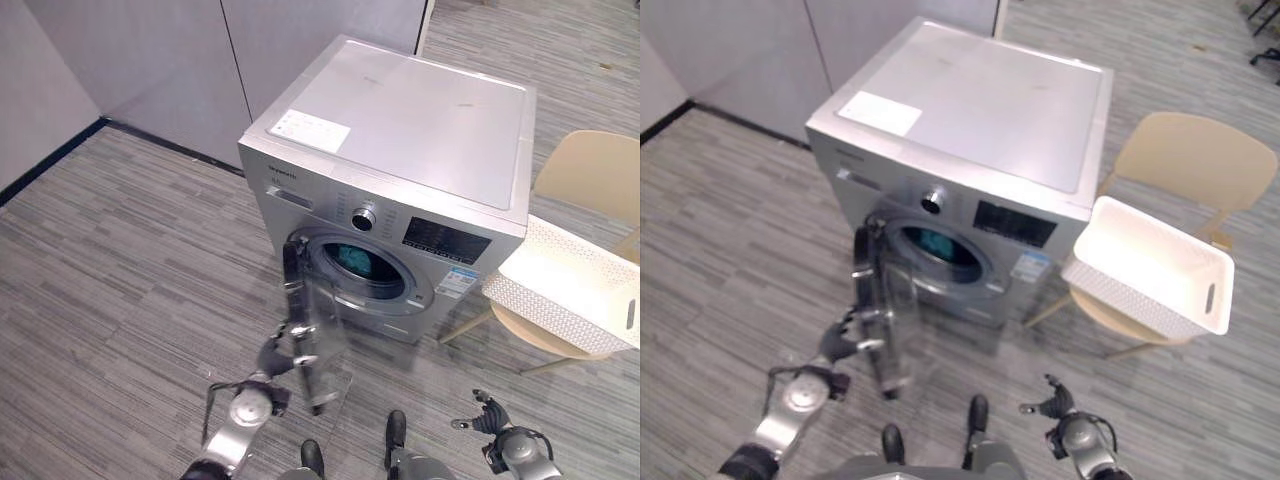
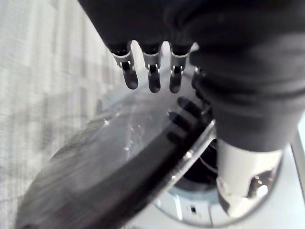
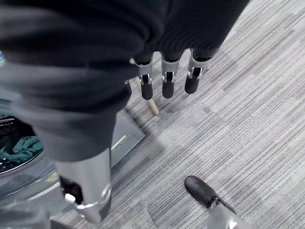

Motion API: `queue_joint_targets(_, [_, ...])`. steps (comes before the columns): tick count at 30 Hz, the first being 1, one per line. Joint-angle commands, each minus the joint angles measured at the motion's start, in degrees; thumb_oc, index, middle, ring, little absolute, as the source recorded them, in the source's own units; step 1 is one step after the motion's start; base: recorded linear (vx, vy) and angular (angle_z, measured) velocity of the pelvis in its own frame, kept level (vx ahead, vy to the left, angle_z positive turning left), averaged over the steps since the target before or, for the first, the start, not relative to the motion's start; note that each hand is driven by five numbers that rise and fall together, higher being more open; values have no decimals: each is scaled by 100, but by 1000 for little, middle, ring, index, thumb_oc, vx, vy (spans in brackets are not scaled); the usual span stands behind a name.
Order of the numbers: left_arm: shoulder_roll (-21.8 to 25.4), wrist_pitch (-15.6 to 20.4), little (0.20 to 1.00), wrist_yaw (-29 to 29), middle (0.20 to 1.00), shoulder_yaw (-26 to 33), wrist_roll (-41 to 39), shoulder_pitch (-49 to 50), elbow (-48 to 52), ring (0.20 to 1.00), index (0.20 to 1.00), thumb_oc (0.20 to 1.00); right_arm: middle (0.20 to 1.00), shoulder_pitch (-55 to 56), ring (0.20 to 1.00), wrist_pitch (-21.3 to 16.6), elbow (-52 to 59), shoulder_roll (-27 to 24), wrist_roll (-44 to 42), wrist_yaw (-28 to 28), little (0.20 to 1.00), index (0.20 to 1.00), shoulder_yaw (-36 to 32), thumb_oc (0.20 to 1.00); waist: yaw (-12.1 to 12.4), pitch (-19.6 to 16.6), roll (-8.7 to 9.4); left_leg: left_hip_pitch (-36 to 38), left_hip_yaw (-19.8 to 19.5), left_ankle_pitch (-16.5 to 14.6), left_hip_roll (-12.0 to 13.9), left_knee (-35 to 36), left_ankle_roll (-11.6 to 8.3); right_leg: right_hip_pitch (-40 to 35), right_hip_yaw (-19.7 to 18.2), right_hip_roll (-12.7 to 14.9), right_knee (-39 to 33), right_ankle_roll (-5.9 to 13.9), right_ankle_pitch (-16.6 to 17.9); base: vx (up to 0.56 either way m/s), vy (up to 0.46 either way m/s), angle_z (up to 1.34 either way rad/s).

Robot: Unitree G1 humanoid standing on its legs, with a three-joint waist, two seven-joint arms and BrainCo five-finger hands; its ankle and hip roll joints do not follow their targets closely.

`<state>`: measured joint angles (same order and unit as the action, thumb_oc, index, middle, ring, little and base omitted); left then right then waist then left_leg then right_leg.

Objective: Grab the laundry basket,head to the washer,open it,put in the laundry and shut it.

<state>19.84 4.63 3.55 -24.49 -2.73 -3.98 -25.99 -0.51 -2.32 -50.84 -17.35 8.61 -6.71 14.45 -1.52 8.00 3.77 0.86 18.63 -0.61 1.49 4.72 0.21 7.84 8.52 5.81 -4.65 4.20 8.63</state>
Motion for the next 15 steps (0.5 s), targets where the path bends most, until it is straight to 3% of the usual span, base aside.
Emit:
queue_joint_targets(1, [-383,333,1000,237,1000,-23,33,-1333,-386,1000,1000,1000,1000,-39,1000,-9,165,-202,133,-113,1000,1000,205,1000,-373,25,-43,-312,-266,-131,-65,-18,22,-276,-253,90,579,527,-927,-38,-22,-23])
queue_joint_targets(5, [-167,220,1000,699,1000,-56,496,-2218,-1272,1000,1000,1000,1000,3,1000,-31,323,-384,137,-117,1000,1000,275,1000,-562,11,-82,-392,-75,-85,-23,28,6,-71,-455,45,516,524,-815,-45,-17,-37])
queue_joint_targets(6, [75,173,1000,857,1000,-12,672,-2637,-1865,1000,1000,1000,1000,30,1000,-61,343,-486,97,-145,1000,1000,263,1000,-663,41,-121,-464,0,-51,8,28,-19,40,-526,27,477,534,-757,-55,-26,-46])
queue_joint_targets(10, [251,166,1000,892,1000,80,714,-2759,-2098,1000,1000,1000,1000,70,1000,-79,326,-554,54,-151,1000,1000,227,1000,-696,40,-158,-558,32,-7,30,28,-41,115,-550,12,427,528,-717,-38,-36,-44])
queue_joint_targets(14, [280,253,1000,825,1000,534,478,-1992,-1870,1000,1000,1000,1000,170,1000,-90,7,-481,-3,-181,1000,1000,69,1000,-608,13,-225,-601,-87,67,66,28,-109,22,-440,-13,300,470,-747,-1,-84,-17])
queue_joint_targets(15, [215,304,1000,688,1000,801,243,-1314,-1536,1000,1000,1000,1000,157,1000,-78,-126,-422,-27,-198,1000,1000,-18,1000,-522,1,-242,-567,-165,89,69,28,-125,-78,-375,-30,267,431,-781,-4,-73,12])
